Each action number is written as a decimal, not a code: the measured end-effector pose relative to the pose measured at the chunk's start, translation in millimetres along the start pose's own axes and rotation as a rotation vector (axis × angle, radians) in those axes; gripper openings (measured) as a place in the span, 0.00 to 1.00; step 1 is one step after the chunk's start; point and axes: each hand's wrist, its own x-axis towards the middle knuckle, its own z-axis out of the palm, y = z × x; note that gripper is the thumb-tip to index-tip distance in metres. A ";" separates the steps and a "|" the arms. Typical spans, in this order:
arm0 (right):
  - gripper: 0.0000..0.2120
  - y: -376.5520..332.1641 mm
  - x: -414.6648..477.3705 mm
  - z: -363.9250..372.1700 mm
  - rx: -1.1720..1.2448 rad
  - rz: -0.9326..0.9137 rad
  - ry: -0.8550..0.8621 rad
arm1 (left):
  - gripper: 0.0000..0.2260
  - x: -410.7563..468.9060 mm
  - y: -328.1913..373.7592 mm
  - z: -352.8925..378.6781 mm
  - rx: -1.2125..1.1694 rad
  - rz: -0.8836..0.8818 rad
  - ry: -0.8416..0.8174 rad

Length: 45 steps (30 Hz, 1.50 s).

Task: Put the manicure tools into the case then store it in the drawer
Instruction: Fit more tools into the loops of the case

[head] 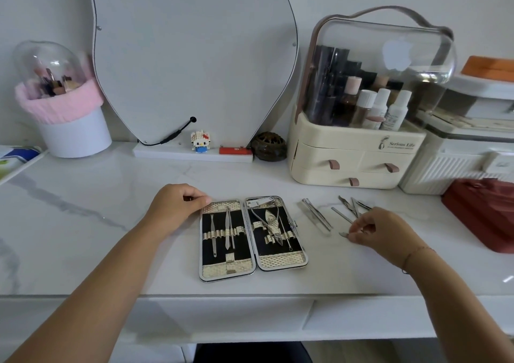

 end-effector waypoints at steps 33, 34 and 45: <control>0.03 -163.5 76.4 59.6 0.457 -0.258 -0.236 | 0.06 -2.7 8.5 -1.3 0.012 -0.036 -0.002; 0.03 -166.3 79.0 63.0 0.441 -0.243 -0.237 | 0.06 -2.2 8.3 -1.3 0.016 -0.031 0.000; 0.07 -171.3 87.7 63.1 0.358 -0.294 -0.366 | 0.09 -0.8 8.1 -1.2 0.042 0.000 -0.008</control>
